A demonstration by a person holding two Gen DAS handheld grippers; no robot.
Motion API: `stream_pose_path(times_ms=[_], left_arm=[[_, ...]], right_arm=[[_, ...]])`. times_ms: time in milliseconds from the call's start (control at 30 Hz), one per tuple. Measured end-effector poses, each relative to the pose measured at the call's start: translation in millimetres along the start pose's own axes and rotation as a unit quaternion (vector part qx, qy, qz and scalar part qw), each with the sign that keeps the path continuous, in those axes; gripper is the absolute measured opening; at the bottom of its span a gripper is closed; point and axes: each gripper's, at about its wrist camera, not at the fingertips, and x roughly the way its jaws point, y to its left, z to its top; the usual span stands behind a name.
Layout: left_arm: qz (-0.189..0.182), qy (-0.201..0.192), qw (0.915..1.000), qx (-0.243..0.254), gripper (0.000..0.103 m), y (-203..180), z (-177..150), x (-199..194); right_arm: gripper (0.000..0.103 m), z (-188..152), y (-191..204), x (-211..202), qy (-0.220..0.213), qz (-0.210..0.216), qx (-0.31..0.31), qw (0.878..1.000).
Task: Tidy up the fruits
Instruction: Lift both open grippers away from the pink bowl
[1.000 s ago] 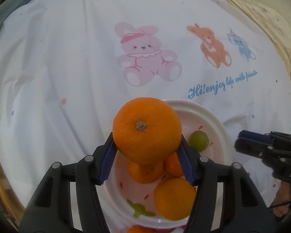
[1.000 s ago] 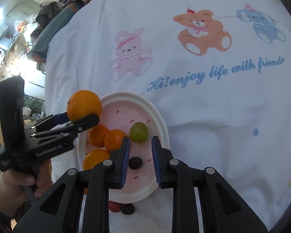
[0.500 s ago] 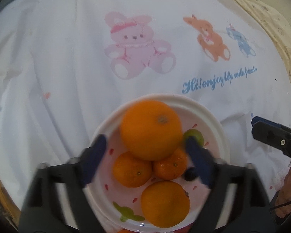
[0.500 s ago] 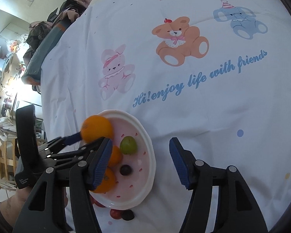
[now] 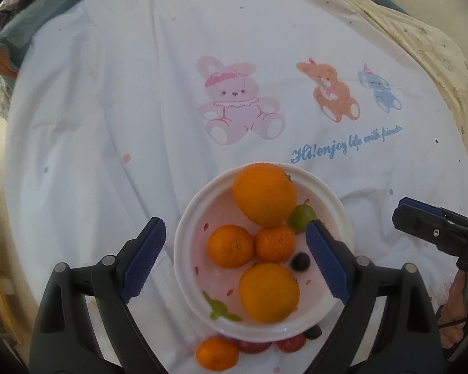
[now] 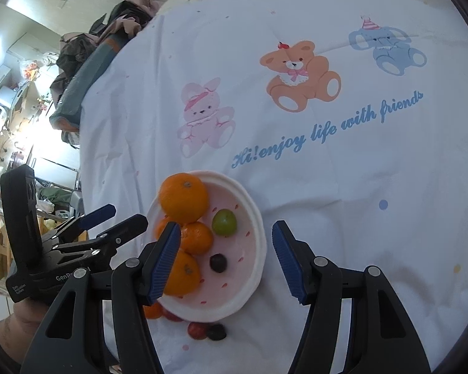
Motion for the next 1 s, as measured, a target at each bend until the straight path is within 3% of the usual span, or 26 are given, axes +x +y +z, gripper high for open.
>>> stream_pose_path(times_ms=[600, 833, 1000], left_arm=[[0.03, -0.067, 0.9972, -0.016, 0.089, 10, -68, -87], [0.064, -0.075, 0.995, -0.013, 0.089, 7, -103, -87], [0.054, -0.079, 0.9954, 0.004, 0.089, 0, -117, -81]], right_arm=[[0.064, -52, 26, -42, -0.03, 0.006, -0.035, 0.999], [0.064, -85, 30, -48, -0.02, -0.001, -0.042, 0.999], [0.064, -106, 28, -49, -0.015, -0.003, -0.032, 0.999]])
